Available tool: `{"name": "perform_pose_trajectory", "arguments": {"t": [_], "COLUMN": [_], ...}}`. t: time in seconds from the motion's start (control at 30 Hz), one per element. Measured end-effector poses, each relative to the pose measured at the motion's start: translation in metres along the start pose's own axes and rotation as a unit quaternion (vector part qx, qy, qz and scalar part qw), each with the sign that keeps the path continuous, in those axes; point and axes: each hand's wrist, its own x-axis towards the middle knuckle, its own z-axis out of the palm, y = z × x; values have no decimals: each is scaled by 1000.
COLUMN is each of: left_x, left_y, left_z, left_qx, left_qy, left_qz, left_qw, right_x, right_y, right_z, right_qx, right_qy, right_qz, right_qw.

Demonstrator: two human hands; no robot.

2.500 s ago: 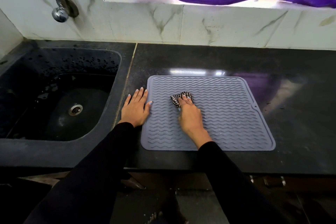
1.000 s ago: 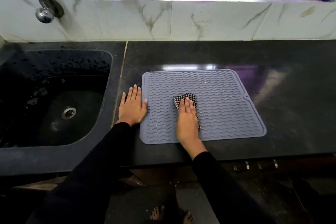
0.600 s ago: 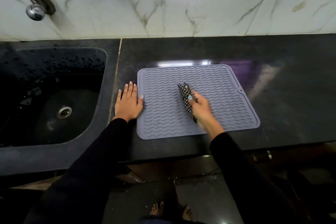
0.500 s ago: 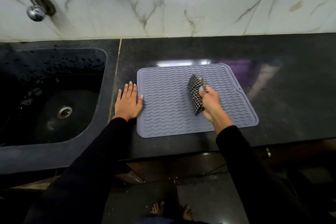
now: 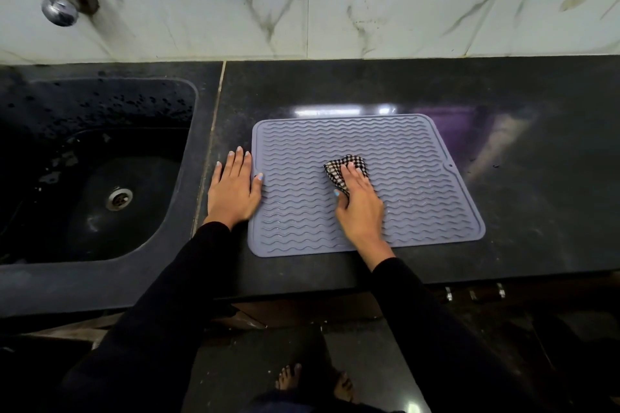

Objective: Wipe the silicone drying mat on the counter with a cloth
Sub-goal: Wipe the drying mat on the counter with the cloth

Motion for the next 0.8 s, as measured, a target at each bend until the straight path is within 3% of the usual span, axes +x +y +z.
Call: {"name": "perform_pose_trajectory", "arguments": {"t": [0.17,0.23,0.27,0.3,0.33,0.43,0.57,0.63,0.8], "left_x": [-1,-2,-2,-2,-1,-2,-1,0,1], "left_y": [-1,0,-1,-1,-1,0,1,1,2], "left_z": [-2,-4,-5,-6,-6,-5,-1,0,0], "left_qx": [-11,-19,-24,-29,-30,-11,4,8,5], "left_qy": [0,-6,-11,-16,-20,-24,-10,-9,2], "left_qz": [1,1,2,2,3,-2,-4,-7,-7], "left_qw": [1000,1000,1000,999,999,1000,1000,1000,1000], "right_x": [5,17,23,30,33,26,5,5,10], "right_y": [5,14,18,25,30,33,25,28,32], "right_z": [-10,-24,-33,-41,-50,-65,-35,-14,-8], "right_qx": [121,298,401,460,470,312,97,-17,-80], "right_qy": [2,-34,-46,-30,0,104,46,30,22], "right_qz": [32,104,143,183,210,185,62,-5,-23], "right_qw": [992,948,904,869,857,926,992,999,996]}}
